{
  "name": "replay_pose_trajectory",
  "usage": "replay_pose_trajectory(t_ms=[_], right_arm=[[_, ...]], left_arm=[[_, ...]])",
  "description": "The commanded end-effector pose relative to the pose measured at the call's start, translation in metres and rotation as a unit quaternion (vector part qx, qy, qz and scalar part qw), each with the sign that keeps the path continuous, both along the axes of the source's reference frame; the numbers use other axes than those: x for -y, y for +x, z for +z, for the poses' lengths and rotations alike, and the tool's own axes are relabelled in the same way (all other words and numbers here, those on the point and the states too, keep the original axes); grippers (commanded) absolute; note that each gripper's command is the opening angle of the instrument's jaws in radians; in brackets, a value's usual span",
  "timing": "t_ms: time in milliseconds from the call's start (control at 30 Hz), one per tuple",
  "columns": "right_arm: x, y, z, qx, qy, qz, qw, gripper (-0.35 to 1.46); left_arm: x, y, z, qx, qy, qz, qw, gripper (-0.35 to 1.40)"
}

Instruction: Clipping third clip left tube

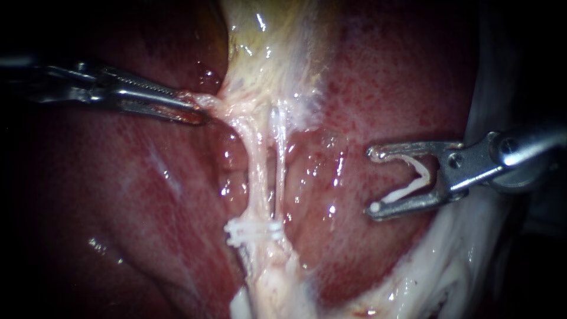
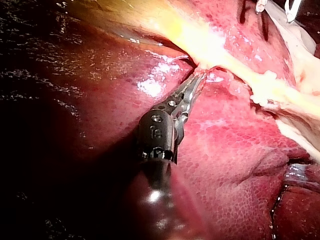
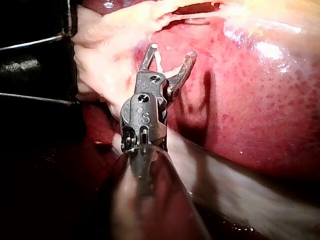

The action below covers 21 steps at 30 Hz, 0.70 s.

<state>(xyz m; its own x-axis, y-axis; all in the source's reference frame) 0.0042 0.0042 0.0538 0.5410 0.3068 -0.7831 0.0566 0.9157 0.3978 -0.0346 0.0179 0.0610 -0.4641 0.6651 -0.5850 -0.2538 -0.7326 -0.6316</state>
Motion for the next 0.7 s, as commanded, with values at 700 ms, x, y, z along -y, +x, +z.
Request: replay_pose_trajectory(t_ms=[700], right_arm=[[0.0004,0.0027,0.0001,-0.016,0.029,0.002,0.9995,0.5]], left_arm=[[-0.0031,0.0048,-0.0068,0.004,-0.005,-0.017,0.9998,-0.35]])
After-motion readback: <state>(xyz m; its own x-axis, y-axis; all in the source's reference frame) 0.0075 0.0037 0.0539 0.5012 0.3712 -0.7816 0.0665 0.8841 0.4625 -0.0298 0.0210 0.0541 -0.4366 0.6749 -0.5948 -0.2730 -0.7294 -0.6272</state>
